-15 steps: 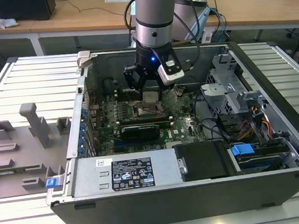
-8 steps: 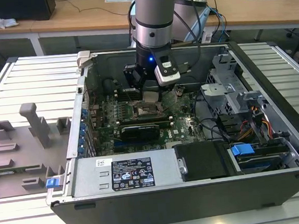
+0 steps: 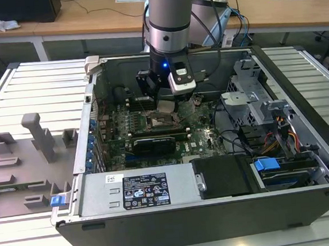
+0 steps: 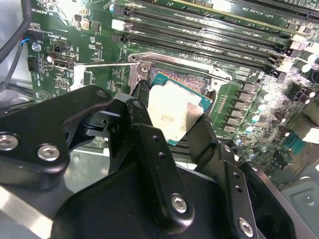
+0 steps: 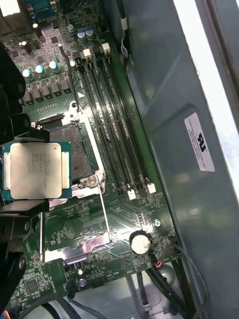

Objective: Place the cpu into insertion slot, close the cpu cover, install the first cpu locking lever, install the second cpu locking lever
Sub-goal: 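Place the cpu into insertion slot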

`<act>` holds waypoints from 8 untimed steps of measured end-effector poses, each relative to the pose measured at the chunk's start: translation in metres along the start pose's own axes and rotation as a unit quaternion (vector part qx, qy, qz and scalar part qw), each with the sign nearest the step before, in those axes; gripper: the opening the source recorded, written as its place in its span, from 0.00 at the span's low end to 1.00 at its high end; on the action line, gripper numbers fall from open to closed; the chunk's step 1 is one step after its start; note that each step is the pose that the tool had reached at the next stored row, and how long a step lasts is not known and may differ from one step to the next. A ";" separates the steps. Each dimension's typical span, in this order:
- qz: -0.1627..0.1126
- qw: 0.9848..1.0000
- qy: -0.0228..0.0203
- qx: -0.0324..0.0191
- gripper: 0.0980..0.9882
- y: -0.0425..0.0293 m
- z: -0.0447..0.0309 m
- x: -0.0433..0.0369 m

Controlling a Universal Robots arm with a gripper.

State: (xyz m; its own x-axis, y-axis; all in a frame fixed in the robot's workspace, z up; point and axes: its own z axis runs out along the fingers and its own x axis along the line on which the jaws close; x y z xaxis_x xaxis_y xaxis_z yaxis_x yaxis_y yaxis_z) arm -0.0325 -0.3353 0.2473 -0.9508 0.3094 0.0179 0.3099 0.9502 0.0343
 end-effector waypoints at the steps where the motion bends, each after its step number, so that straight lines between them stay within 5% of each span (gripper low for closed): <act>1: 0.002 1.000 0.000 0.000 0.50 0.0000 0.0001 0.0000; 8: 0.031 1.000 -0.001 -0.001 0.50 0.0000 0.0007 0.0000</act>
State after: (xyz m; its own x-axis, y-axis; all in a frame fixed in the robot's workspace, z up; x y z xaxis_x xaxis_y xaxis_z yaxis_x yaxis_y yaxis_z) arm -0.0325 -0.3353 0.2467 -0.9298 0.3676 0.0179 0.3680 0.9292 0.0343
